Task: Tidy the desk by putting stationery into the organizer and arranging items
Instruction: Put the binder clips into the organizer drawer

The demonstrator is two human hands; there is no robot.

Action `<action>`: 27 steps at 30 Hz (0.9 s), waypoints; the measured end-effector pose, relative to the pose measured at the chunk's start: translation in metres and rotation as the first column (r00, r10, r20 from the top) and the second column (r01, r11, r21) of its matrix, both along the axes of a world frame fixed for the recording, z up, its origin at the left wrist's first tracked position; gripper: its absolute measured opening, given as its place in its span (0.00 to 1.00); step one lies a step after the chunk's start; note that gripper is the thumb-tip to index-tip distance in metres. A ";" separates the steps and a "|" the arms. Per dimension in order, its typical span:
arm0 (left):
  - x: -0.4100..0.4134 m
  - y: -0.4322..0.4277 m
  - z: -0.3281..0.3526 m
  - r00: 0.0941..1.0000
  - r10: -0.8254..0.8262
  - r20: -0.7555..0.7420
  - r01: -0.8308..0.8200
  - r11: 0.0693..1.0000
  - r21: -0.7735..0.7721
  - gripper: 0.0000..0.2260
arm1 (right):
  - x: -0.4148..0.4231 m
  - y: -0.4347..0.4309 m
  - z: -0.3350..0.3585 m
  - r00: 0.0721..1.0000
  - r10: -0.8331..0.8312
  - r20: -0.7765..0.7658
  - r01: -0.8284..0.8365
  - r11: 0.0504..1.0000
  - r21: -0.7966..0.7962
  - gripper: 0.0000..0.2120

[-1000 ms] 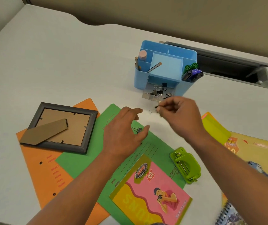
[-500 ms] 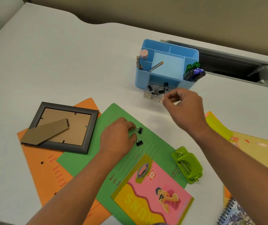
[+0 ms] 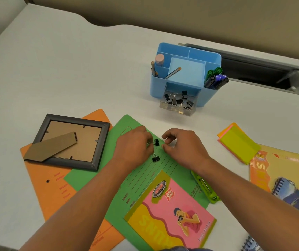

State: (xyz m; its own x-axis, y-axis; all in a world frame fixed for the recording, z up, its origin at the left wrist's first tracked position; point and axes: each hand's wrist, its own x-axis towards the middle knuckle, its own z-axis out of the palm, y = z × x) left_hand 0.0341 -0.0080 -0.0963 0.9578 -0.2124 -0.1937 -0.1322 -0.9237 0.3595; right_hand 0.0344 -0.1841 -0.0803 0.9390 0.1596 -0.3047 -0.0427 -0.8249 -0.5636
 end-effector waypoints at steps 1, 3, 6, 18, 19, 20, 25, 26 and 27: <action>0.002 0.000 0.001 1.000 -0.014 -0.011 0.014 1.000 0.012 0.08 | 0.000 0.000 0.000 1.000 0.008 -0.002 -0.008 1.000 -0.006 0.13; 0.003 -0.001 0.003 0.999 -0.030 -0.039 0.032 0.999 0.031 0.05 | -0.001 0.000 0.000 0.999 0.037 -0.005 -0.037 0.999 -0.023 0.15; 0.002 -0.001 0.004 0.998 -0.021 -0.053 0.022 0.999 0.023 0.05 | -0.003 -0.001 0.000 0.995 0.099 -0.013 -0.100 0.995 -0.030 0.19; -0.011 -0.003 0.015 0.966 0.254 -0.049 -0.252 0.882 -0.399 0.08 | 0.001 -0.012 0.028 0.990 -0.005 0.139 -0.027 0.973 0.228 0.07; -0.013 -0.002 0.015 0.958 0.282 -0.055 -0.279 0.865 -0.416 0.08 | 0.005 -0.015 0.034 0.984 -0.041 0.174 -0.002 0.971 0.240 0.07; -0.015 -0.002 0.014 0.953 0.296 -0.067 -0.296 0.859 -0.417 0.08 | 0.010 -0.018 0.041 0.975 -0.078 0.208 0.024 0.968 0.251 0.07; -0.028 -0.007 0.013 0.963 0.231 -0.140 -0.263 0.920 -0.290 0.13 | 0.047 -0.032 0.059 0.910 -0.221 0.350 0.152 0.965 0.216 0.06; -0.030 -0.009 0.013 0.966 0.213 -0.145 -0.245 0.933 -0.264 0.14 | 0.055 -0.034 0.059 0.902 -0.230 0.366 0.170 0.967 0.189 0.06; -0.032 -0.010 0.013 0.971 0.190 -0.143 -0.220 0.946 -0.238 0.14 | 0.061 -0.036 0.059 0.897 -0.230 0.376 0.182 0.970 0.161 0.06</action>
